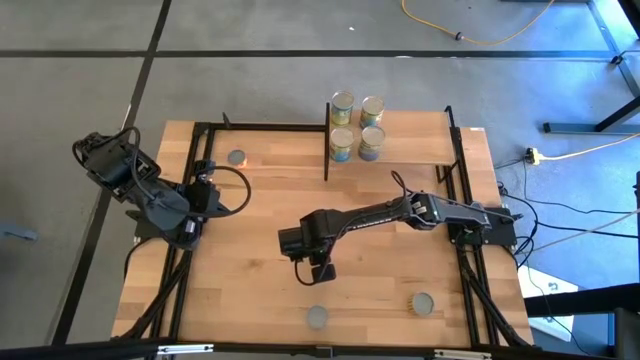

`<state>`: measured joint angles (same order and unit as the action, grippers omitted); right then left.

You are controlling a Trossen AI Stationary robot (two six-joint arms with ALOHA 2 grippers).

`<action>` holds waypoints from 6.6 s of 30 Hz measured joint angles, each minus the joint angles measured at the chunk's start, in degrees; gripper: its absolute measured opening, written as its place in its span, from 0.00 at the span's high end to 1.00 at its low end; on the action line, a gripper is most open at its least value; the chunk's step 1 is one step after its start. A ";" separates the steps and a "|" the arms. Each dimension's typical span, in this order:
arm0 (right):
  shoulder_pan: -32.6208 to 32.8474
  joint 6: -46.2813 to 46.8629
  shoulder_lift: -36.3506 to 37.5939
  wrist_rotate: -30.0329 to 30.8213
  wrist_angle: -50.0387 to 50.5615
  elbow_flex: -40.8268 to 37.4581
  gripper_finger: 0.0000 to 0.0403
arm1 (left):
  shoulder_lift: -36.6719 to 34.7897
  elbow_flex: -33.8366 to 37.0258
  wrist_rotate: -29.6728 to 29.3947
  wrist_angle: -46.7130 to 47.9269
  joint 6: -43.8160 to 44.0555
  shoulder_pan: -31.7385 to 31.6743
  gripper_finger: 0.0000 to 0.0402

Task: Pick and place cans onto a shelf
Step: Put the canned saucy meatballs on the shelf

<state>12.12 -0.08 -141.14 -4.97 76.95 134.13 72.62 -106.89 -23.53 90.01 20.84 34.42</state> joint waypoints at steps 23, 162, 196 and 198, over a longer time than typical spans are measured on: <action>-1.06 1.58 -0.09 -0.03 -1.07 -0.57 0.76 | 0.00 0.00 0.00 0.01 0.00 -0.01 1.00; -43.85 22.11 54.46 12.83 -3.15 -49.00 0.90 | 0.00 0.00 0.68 0.01 1.33 -10.19 1.00; -43.37 16.30 54.51 13.52 -0.30 -36.05 0.85 | 0.00 0.00 0.68 0.01 1.55 -10.19 1.00; -42.78 16.11 54.51 13.50 4.27 -33.64 0.86 | 0.00 0.00 0.68 0.01 1.57 -10.19 1.00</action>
<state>-30.66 16.03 -86.63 8.53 81.22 100.49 72.62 -106.89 -22.85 90.02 22.41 24.23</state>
